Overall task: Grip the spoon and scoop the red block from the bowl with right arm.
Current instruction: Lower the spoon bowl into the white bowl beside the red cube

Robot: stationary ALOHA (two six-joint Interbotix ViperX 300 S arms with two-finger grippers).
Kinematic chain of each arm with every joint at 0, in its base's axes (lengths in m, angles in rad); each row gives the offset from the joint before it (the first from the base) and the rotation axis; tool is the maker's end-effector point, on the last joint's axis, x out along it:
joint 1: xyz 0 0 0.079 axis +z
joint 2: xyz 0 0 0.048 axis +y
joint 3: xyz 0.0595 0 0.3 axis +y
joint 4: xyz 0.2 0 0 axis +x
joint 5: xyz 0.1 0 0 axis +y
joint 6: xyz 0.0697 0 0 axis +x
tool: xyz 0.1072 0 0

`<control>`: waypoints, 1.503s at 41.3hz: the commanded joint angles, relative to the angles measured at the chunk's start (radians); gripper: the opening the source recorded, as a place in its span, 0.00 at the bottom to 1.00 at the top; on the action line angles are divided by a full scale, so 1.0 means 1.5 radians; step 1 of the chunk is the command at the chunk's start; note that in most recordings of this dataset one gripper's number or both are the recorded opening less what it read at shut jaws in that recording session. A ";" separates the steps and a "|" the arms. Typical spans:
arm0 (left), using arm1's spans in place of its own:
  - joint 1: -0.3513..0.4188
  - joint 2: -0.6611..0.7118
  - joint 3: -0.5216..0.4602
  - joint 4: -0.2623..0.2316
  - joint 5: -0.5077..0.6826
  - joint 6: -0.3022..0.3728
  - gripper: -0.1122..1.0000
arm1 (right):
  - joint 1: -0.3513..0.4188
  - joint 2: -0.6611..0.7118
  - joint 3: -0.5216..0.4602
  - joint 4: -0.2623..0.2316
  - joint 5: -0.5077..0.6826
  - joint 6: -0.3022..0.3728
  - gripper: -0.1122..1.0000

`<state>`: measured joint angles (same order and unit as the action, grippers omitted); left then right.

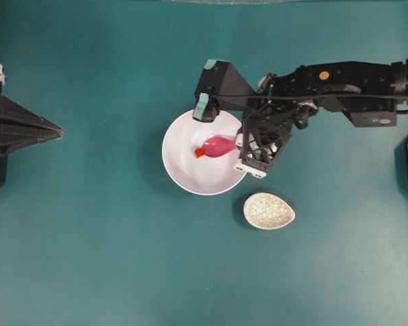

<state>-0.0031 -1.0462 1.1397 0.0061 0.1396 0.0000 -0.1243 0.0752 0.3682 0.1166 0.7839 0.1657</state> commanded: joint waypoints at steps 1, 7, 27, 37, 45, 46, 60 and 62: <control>-0.001 0.004 -0.020 0.002 -0.004 0.002 0.10 | 0.003 -0.002 -0.030 -0.001 -0.005 -0.003 0.32; -0.001 0.003 -0.021 0.001 -0.004 0.002 0.10 | 0.017 0.007 -0.044 -0.001 -0.004 -0.007 0.32; -0.001 0.004 -0.021 0.001 -0.004 0.002 0.10 | 0.051 0.009 -0.047 0.001 -0.002 -0.002 0.32; -0.001 0.004 -0.020 0.002 -0.005 0.001 0.10 | 0.050 0.009 -0.048 0.000 -0.043 0.000 0.32; -0.001 0.004 -0.020 0.001 -0.004 0.001 0.10 | 0.050 0.009 -0.052 -0.001 -0.058 0.000 0.32; -0.001 0.004 -0.021 0.002 -0.004 0.001 0.10 | 0.050 0.009 -0.053 -0.001 -0.057 0.000 0.31; -0.001 0.004 -0.021 0.001 -0.005 0.001 0.10 | 0.047 0.009 -0.051 -0.008 -0.064 0.000 0.32; -0.001 0.004 -0.021 0.001 -0.004 0.001 0.10 | 0.045 0.009 -0.052 -0.009 -0.066 0.000 0.32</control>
<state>-0.0031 -1.0462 1.1397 0.0061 0.1396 0.0000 -0.0506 0.1028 0.3160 0.1089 0.6949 0.1657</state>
